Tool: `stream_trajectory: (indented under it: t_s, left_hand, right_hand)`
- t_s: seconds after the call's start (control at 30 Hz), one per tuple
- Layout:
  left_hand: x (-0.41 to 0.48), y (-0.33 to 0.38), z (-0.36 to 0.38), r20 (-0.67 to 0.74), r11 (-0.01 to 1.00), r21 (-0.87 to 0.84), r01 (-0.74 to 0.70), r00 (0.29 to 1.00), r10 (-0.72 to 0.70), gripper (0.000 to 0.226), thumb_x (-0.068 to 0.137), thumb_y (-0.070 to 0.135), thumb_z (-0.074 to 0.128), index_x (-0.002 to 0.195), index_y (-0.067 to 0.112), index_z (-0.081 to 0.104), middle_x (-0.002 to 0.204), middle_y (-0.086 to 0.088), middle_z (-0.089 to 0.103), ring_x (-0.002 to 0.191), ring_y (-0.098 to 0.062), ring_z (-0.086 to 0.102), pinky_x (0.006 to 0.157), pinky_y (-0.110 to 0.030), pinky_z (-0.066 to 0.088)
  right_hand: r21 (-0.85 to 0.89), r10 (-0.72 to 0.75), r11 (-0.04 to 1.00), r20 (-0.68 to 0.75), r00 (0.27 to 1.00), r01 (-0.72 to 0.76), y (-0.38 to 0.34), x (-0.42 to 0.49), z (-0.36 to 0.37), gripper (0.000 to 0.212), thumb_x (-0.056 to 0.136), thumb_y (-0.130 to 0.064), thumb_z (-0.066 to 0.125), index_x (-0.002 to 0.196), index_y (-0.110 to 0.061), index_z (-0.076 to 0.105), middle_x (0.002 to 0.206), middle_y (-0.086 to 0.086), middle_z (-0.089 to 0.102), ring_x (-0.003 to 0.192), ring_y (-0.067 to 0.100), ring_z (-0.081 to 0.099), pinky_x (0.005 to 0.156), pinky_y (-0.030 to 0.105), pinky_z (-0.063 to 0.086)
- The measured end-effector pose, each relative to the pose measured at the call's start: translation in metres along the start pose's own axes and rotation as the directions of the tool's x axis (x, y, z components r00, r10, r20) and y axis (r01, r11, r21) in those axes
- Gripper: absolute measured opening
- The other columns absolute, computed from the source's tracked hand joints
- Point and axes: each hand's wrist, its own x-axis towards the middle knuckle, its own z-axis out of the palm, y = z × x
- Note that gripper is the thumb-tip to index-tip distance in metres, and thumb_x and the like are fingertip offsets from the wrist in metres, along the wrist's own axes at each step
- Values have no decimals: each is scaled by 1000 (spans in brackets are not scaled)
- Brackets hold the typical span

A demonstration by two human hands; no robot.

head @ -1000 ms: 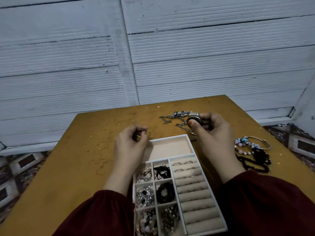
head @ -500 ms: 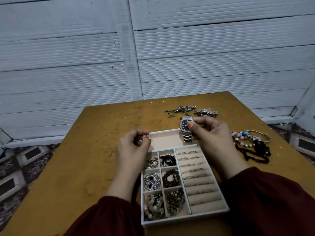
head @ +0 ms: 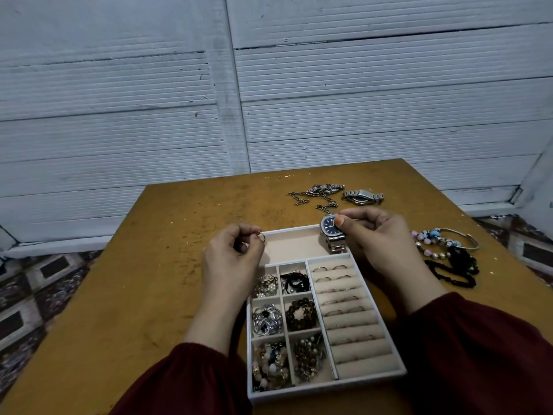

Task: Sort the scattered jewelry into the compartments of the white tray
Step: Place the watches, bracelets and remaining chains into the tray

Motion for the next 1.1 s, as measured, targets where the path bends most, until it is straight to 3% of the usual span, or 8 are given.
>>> stream_trajectory:
  t_s: [0.13,0.2,0.33,0.53,0.67,0.8,0.9,1.1]
  left_hand:
    - [0,1,1,2,1000,-3,11,1000,-11,29,83,6,66,74,34,63,76,7,68,69,-12,61,62,-22,50]
    - [0,1,1,6,1000,-7,12,1000,-12,29,82,5,65,75,33,64,76,6,68,70,-14,62,64,-25,51]
    - [1,1,1,6,1000,-11,20,1000,-20,30,83,4,65,75,33,63,77,6,68,70,-12,62,58,-15,48]
    - [1,2,2,-1,1000,5,22,1000,-22,30,83,5,65,74,34,62,75,8,67,70,-11,61,61,-19,49]
    - [1,2,2,-11,1000,0,28,1000,-28,29,83,6,66,74,33,63,76,5,68,68,-12,61,59,-24,52]
    - [0,4,1,8,1000,5,25,1000,-25,28,84,6,64,76,33,63,77,3,68,70,-13,61,54,-16,51]
    - [0,4,1,6,1000,0,27,1000,-27,28,84,6,64,76,33,63,77,4,68,69,-11,61,51,-13,49]
    - [2,2,2,-2,1000,8,14,1000,-14,29,83,6,66,74,34,62,73,9,66,66,-8,59,57,-15,48]
  right_hand:
    - [-4,41,999,18,999,-41,0,0,-2,23,79,-15,75,99,-7,68,84,15,73,55,11,63,55,24,46]
    - [-5,49,999,15,999,-49,0,1,-2,24,78,-15,75,100,-6,67,74,8,72,49,8,58,50,20,44]
    - [-10,35,999,14,999,-35,1,2,-2,23,79,-13,74,100,-6,67,62,-2,66,48,4,57,50,16,43]
    - [-50,14,999,20,1000,-13,3,5,-1,23,81,-4,70,104,-7,66,88,20,70,74,20,66,68,26,54]
    - [-86,-39,995,25,999,41,2,7,1,28,83,3,66,104,-16,64,100,19,67,87,21,66,69,15,54]
    - [-114,-58,992,36,998,62,4,10,3,23,85,7,62,101,-10,65,103,18,68,87,19,65,72,14,54]
    - [-194,-68,978,39,997,74,6,11,4,19,84,1,65,92,-16,66,96,17,69,86,25,66,77,26,54]
    - [-267,-57,961,53,997,70,2,12,2,19,80,-1,68,81,-19,64,79,12,65,67,17,58,68,30,49]
